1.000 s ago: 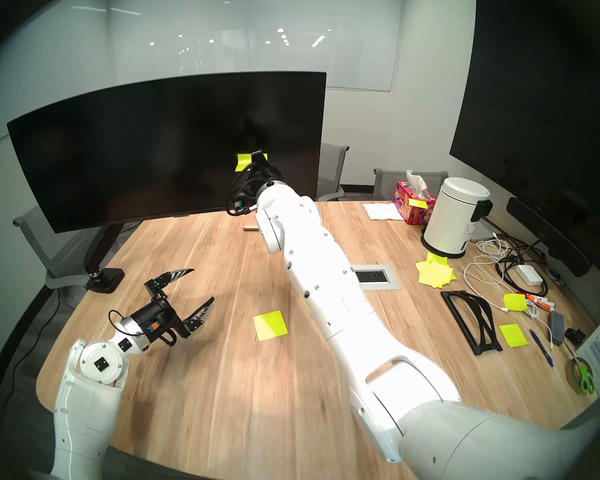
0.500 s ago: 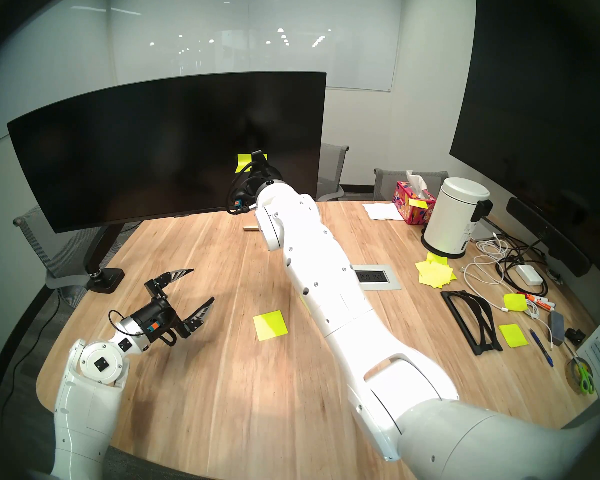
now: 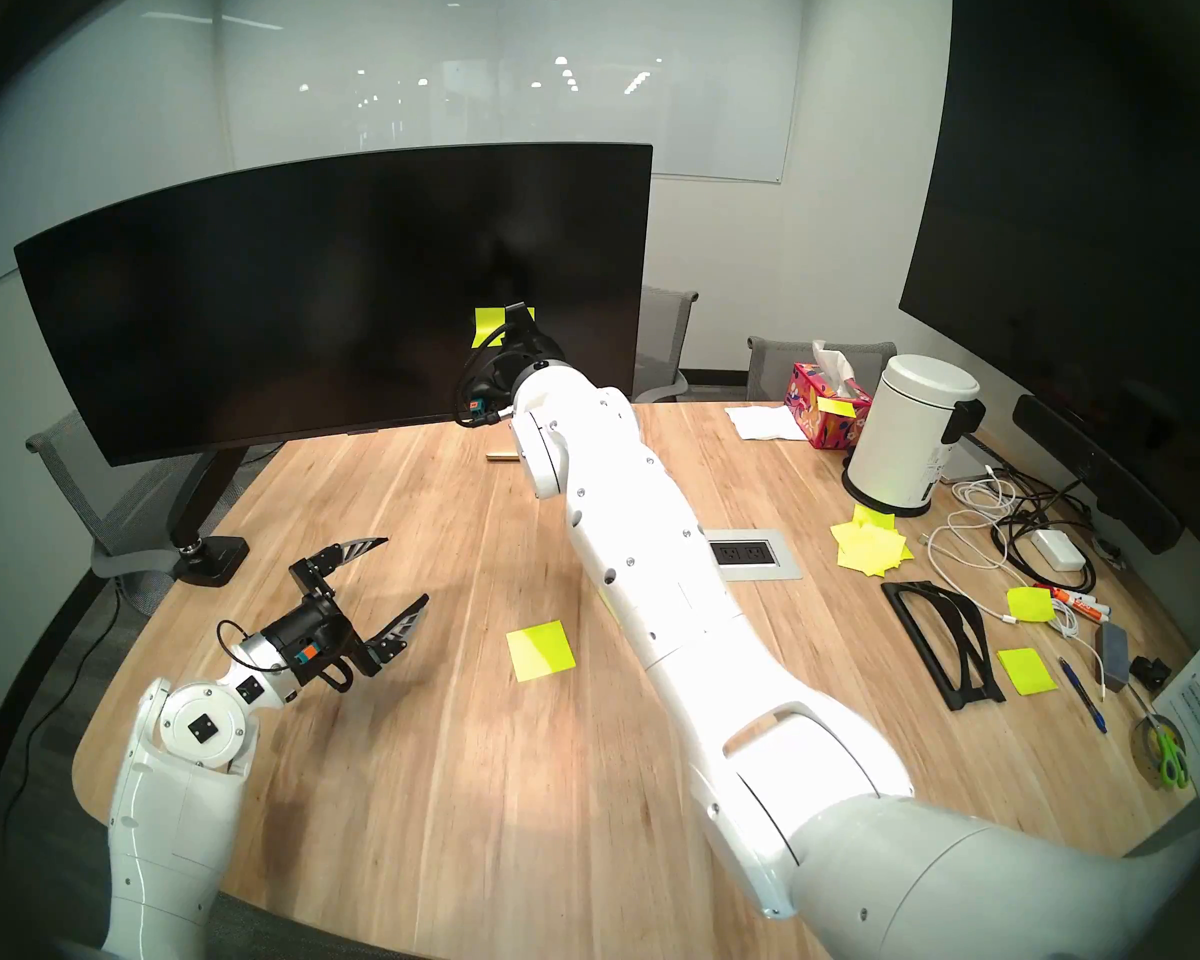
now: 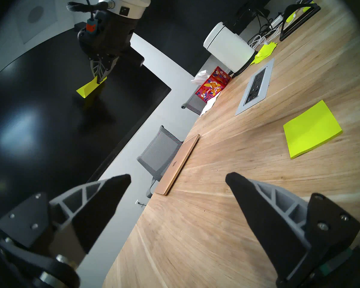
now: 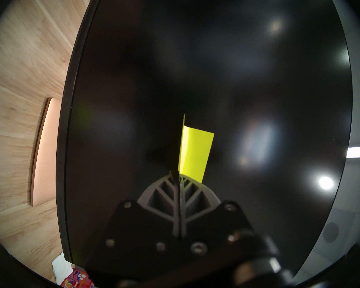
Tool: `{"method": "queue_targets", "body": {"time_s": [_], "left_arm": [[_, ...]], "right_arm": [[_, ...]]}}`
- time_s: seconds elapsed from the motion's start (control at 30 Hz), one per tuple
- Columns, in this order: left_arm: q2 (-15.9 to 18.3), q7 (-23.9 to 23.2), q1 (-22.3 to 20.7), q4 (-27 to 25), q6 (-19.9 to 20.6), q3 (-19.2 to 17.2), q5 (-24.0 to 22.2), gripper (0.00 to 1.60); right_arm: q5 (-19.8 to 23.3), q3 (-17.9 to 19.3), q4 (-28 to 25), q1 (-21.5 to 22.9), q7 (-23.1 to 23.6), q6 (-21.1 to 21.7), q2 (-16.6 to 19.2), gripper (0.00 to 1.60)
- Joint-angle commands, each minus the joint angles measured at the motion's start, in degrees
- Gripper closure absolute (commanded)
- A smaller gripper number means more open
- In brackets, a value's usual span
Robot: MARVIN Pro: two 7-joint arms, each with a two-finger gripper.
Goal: Peel one sticky note off the pad and stick it onto the monitor, then press it flat
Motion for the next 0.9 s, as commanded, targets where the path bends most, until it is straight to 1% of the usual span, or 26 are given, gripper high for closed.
{"method": "queue_targets", "body": {"time_s": [0.0, 0.23, 0.4, 0.43, 0.5, 0.57, 0.6, 0.67, 0.7, 0.77, 0.8, 0.87], "left_arm": [[0.1, 0.0, -0.2, -1.2, -0.2, 0.1, 0.2, 0.0], [0.0, -0.1, -0.2, -1.2, -0.2, 0.0, 0.2, 0.0], [0.0, -0.1, -0.3, -1.2, -0.3, 0.0, 0.2, 0.0], [0.0, -0.1, -0.3, -1.2, -0.3, 0.0, 0.2, 0.0], [0.0, -0.1, -0.3, -1.2, -0.3, 0.0, 0.2, 0.0], [-0.1, -0.2, -0.3, -1.2, -0.3, -0.1, 0.2, 0.0], [-0.1, -0.2, -0.3, -1.2, -0.3, -0.1, 0.2, 0.0], [-0.1, -0.2, -0.3, -1.2, -0.3, -0.1, 0.2, 0.0], [-0.1, -0.2, -0.3, -1.2, -0.3, -0.1, 0.2, 0.0], [-0.1, -0.2, -0.3, -1.2, -0.3, -0.1, 0.2, 0.0], [-0.2, -0.2, -0.3, -1.2, -0.3, -0.1, 0.2, 0.0], [-0.2, -0.3, -0.3, -1.2, -0.3, -0.1, 0.2, 0.0]], "right_arm": [[0.2, 0.0, -0.5, 1.7, 0.3, 0.1, -1.2, 1.6], [0.5, 0.2, -0.5, 1.8, 0.6, -0.1, -1.3, 1.6], [0.3, 0.1, -1.6, 1.4, 2.8, 0.4, -1.7, 1.59], [0.3, 0.1, -1.8, 1.2, 3.0, 0.5, -1.7, 0.0], [0.2, 0.0, -2.4, 1.0, 3.7, 0.6, -1.6, 0.0], [0.7, 0.1, -3.8, 0.2, 5.4, 0.5, -1.4, 0.0], [0.7, 0.1, -3.8, 0.2, 5.4, 0.5, -1.4, 0.0], [0.8, 0.0, -5.6, -1.0, 6.9, 0.7, -1.0, 0.0], [0.8, 0.0, -5.6, -1.0, 6.9, 0.7, -1.0, 0.0], [1.0, 0.1, -7.4, -2.0, 8.5, 0.8, -0.6, 0.0], [1.2, 0.3, -9.2, -3.2, 9.6, 1.0, -0.4, 0.0], [1.9, 0.5, -9.8, -3.6, 10.5, 0.8, -0.4, 0.0]]}}
